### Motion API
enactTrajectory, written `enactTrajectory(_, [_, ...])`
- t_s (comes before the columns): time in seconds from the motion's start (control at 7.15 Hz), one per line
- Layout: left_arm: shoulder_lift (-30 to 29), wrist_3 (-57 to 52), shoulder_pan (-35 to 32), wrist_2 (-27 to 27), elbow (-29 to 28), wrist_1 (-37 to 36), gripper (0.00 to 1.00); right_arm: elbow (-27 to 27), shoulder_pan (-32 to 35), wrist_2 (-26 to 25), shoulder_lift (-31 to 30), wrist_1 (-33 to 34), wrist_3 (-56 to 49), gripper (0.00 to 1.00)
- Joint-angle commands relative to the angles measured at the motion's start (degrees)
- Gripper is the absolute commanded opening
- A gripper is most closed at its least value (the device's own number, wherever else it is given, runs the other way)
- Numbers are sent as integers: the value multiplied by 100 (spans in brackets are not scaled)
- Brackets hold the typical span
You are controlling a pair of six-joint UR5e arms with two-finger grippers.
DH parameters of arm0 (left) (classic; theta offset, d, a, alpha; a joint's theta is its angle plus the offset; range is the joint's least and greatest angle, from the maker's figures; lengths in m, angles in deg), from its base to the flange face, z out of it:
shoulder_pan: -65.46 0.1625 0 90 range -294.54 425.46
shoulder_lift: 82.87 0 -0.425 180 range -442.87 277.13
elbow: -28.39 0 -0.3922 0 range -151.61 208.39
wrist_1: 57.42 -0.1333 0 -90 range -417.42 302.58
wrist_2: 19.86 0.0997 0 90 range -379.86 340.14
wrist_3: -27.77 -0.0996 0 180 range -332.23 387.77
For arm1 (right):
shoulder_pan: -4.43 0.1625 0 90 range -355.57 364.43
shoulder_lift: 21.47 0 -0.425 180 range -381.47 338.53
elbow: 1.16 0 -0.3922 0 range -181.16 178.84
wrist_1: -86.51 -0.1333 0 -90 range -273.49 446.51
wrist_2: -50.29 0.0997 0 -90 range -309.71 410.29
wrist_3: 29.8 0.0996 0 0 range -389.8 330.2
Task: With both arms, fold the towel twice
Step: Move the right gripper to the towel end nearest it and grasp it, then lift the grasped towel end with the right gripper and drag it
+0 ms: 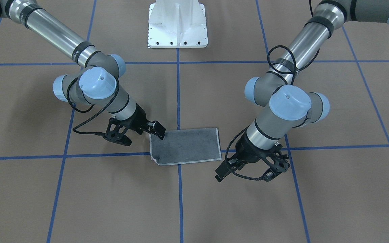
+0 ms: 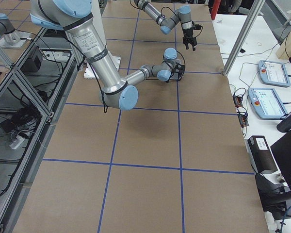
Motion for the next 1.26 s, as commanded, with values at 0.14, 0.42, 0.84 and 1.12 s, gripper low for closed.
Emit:
enactTrajectory(0.14, [3, -3, -3, -13, -3, 0, 100, 79, 1, -66, 80, 114, -165, 99])
enactTrajectory(0.42, [3, -38, -11, -13, -3, 0, 100, 193, 1, -74, 133, 115, -192, 99])
enactTrajectory(0.84, [3, -47, -20, -22, -3, 0, 100, 193, -16, -127, 186, 106, -149, 63])
enactTrajectory(1.12, [3, -117, -29, -22, -3, 0, 100, 193, -34, -189, 186, 97, -157, 31])
